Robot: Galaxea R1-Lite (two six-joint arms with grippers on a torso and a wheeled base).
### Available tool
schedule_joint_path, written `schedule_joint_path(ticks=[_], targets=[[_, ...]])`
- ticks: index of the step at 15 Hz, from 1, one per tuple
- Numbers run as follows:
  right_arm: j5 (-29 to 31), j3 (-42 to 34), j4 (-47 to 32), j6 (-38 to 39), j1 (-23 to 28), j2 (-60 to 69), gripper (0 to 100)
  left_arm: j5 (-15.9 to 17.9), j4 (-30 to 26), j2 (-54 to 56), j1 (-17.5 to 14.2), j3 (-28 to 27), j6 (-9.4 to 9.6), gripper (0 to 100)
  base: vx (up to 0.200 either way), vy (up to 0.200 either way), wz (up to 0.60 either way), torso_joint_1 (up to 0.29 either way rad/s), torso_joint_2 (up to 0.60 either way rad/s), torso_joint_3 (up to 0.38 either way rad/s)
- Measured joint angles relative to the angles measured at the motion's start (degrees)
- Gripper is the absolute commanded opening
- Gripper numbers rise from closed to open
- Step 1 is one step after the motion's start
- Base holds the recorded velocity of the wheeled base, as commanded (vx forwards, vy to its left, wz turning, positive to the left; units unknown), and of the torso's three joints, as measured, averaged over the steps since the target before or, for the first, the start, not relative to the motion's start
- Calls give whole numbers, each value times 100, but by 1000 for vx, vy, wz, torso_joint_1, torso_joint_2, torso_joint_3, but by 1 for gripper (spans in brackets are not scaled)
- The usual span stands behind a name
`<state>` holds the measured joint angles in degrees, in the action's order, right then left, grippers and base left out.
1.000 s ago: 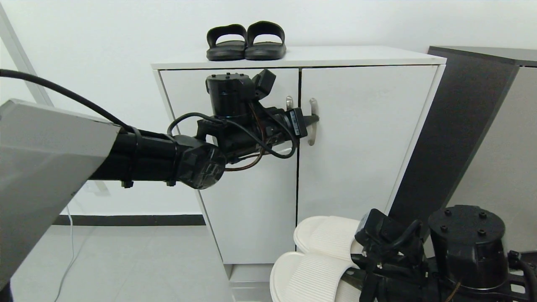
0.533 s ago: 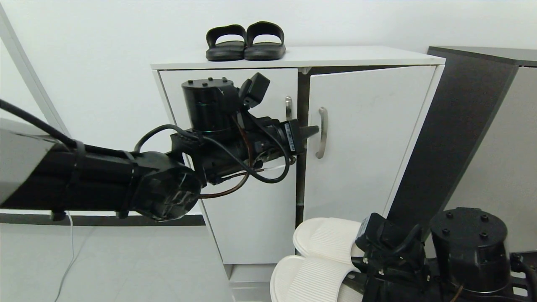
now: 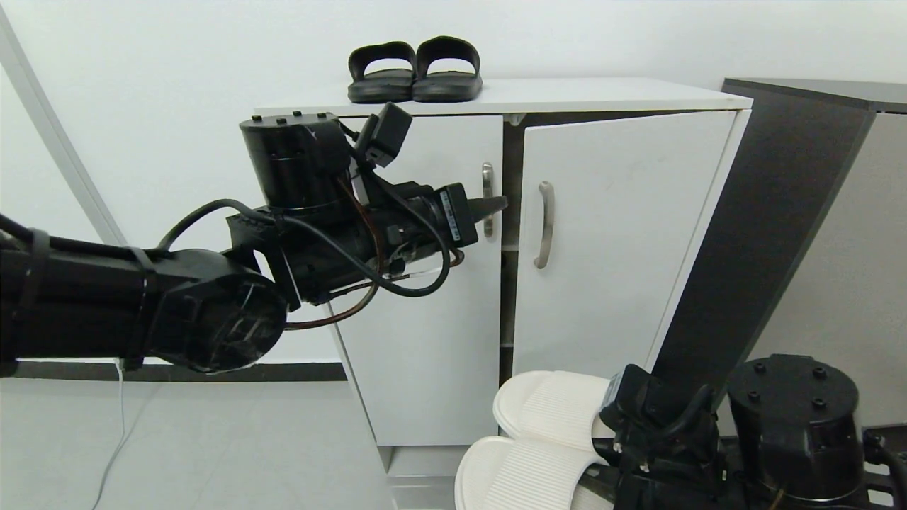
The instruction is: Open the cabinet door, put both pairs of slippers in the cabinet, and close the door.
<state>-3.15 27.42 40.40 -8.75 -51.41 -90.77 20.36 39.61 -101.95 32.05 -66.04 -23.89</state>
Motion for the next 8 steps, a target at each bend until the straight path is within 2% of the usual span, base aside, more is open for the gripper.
schedule_joint_path(ticks=[4,8], targets=[[0,-44,0,0,-112,17,0,2,-20,-315,-50,-469,0,0,0,0,0,0,0,0],[4,-52,-6,0,-129,30,0,-2,-135,-830,-49,-1228,-9,0,0,0,0,0,0,0]])
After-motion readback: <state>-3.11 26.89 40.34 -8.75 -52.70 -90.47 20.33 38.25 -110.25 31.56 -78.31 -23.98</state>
